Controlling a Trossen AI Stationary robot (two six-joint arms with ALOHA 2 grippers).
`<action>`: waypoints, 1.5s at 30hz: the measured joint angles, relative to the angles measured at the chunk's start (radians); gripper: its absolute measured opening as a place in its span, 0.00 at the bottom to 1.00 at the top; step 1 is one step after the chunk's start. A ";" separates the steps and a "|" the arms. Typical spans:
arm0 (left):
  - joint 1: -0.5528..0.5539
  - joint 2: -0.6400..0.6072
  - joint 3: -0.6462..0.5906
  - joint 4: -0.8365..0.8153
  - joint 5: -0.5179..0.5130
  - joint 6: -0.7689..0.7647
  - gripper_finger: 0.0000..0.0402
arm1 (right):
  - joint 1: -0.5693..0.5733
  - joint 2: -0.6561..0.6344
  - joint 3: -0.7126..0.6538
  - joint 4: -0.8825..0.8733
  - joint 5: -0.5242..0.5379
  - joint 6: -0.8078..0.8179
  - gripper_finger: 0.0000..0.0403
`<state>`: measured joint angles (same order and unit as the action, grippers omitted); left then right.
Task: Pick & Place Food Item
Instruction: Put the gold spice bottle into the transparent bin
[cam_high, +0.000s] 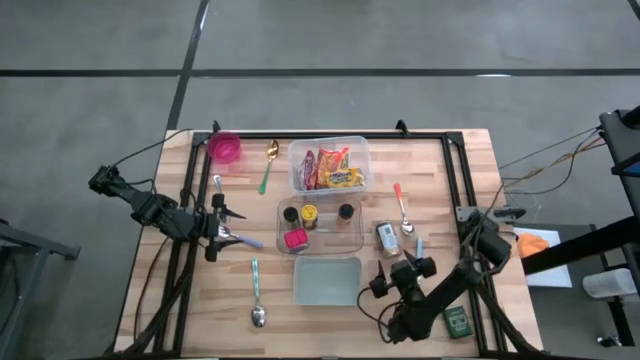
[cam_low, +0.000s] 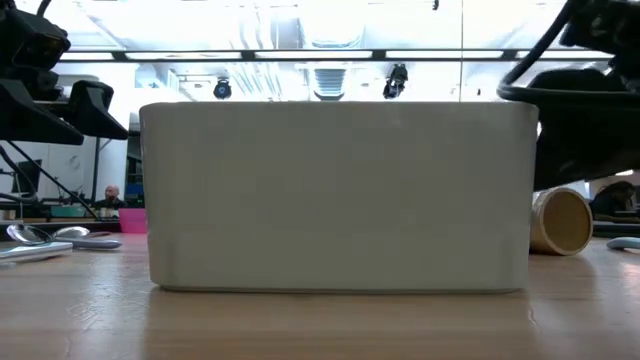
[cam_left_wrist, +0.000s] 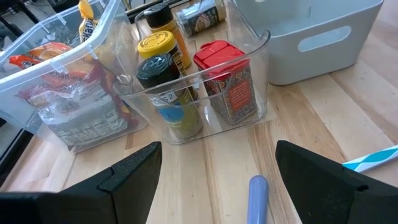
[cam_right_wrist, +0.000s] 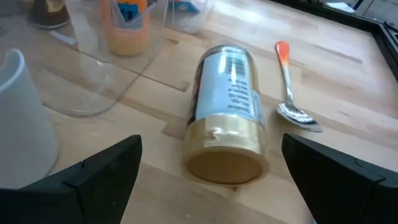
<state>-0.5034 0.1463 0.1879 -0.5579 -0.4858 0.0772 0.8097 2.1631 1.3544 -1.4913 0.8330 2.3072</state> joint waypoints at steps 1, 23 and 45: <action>0.000 0.000 0.000 0.000 0.000 0.000 0.79 | 0.000 0.004 0.000 0.003 -0.001 0.000 0.95; 0.001 0.000 0.000 0.000 0.000 0.000 0.79 | 0.039 -0.102 -0.048 0.026 0.005 -0.011 0.95; 0.001 0.000 0.000 0.000 0.000 0.000 0.79 | 0.058 -0.345 -0.324 0.419 0.039 -0.118 0.95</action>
<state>-0.5026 0.1463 0.1879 -0.5577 -0.4858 0.0772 0.8677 1.8181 1.0299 -1.0725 0.8720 2.1893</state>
